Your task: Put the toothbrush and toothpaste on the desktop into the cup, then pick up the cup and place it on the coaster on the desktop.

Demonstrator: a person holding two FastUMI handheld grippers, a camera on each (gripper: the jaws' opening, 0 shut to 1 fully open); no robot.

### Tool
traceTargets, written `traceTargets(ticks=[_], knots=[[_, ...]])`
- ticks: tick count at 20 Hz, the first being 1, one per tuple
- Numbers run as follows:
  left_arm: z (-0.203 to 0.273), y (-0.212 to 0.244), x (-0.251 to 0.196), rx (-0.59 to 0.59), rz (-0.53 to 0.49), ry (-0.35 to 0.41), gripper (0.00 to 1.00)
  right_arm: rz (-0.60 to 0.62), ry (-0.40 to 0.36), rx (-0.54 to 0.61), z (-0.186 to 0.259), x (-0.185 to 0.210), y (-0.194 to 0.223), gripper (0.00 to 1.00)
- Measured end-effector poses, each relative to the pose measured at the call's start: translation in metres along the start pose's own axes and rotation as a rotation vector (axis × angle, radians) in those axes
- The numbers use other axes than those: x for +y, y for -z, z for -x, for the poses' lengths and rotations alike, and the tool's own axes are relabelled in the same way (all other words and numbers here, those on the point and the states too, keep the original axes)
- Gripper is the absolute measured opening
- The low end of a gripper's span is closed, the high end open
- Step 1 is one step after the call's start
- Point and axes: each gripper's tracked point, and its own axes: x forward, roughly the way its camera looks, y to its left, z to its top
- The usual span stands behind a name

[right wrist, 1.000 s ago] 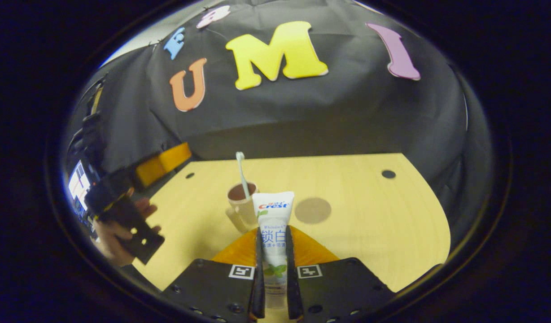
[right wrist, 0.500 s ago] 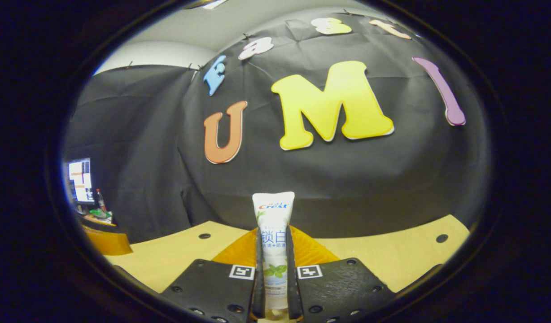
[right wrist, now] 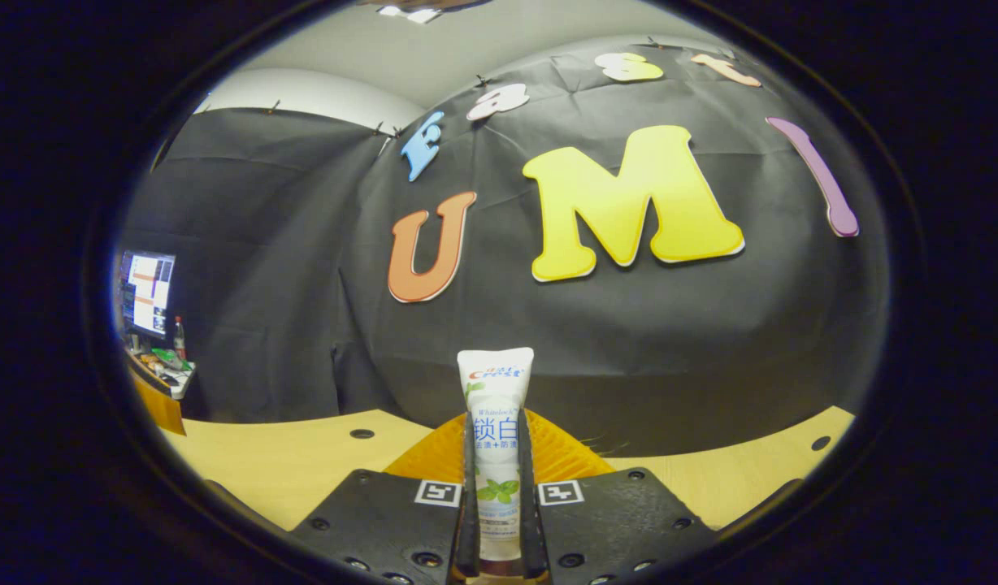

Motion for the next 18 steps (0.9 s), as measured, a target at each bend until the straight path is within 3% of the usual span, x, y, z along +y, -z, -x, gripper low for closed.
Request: traceTargets(ticks=[3, 5, 6, 8, 9, 15, 18], knots=[[-0.002, -0.001, -0.009, -0.002, -0.014, 0.018, 0.97, 0.001, 0.012, 0.006, -0.003, -0.008, 0.009, 0.20], [-0.004, 0.000, -0.015, 0.001, -0.022, 0.031, 0.97, 0.002, 0.026, 0.007, 0.001, -0.012, 0.013, 0.30], [-0.005, 0.001, -0.018, 0.005, -0.024, 0.036, 0.97, 0.014, 0.043, 0.006, 0.002, -0.016, 0.013, 0.41], [-0.007, 0.001, -0.023, 0.006, -0.026, 0.046, 0.97, 0.026, 0.053, 0.015, 0.008, -0.020, 0.016, 0.82], [-0.007, -0.001, -0.026, 0.003, -0.027, 0.051, 0.97, 0.024, 0.050, 0.023, 0.010, -0.020, 0.015, 0.88], [-0.012, -0.012, -0.053, -0.011, -0.014, 0.107, 0.97, 0.017, 0.068, 0.021, 0.045, -0.030, -0.030, 0.89], [-0.017, -0.017, -0.078, -0.002, -0.017, 0.183, 0.96, 0.007, 0.100, 0.052, 0.076, -0.039, -0.062, 0.92]])
